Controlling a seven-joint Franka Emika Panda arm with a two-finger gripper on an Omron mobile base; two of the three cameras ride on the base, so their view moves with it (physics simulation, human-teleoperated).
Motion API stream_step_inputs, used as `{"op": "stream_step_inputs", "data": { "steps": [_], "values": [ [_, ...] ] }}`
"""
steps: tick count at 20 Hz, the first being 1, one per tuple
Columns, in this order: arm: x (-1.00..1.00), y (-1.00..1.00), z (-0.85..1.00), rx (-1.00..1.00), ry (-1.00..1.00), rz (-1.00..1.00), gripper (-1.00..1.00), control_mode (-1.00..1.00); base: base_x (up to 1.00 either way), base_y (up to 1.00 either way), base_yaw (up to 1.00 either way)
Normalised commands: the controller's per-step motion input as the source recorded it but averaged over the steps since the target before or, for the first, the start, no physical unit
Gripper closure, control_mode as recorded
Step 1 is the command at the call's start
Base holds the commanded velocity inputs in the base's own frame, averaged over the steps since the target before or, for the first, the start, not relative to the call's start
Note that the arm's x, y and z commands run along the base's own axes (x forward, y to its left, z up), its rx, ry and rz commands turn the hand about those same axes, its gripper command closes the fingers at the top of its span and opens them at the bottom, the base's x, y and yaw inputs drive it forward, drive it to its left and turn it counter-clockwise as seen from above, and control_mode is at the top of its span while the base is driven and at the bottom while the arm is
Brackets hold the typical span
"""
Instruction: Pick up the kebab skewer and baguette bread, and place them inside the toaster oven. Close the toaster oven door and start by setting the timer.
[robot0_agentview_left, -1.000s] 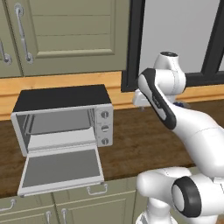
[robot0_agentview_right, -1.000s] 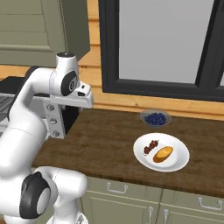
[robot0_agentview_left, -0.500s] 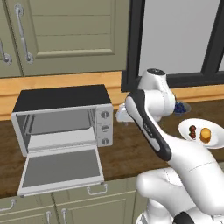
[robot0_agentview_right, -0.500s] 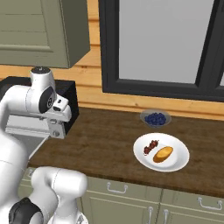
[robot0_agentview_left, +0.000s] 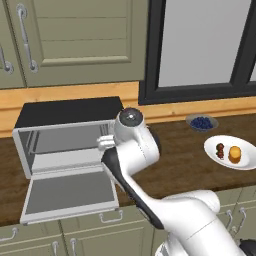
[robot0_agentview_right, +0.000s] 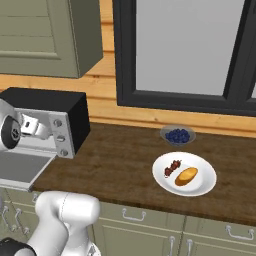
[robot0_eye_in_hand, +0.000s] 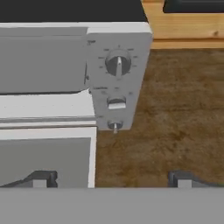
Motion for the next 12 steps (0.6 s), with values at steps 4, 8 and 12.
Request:
{"op": "stream_step_inputs", "data": {
  "steps": [4, 8, 12],
  "values": [
    [0.13, 1.0, 0.0, -0.01, -0.41, -0.18, -1.0, -1.0, 0.0, 0.0, 0.0],
    [0.1, 0.93, 0.0, 0.04, -0.29, -0.16, -1.0, -1.0, 0.0, 0.0, 0.0],
    [0.28, 0.64, 0.02, 0.0, -0.37, -0.03, -1.0, -1.0, 0.0, 0.0, 0.0]
  ]
}}
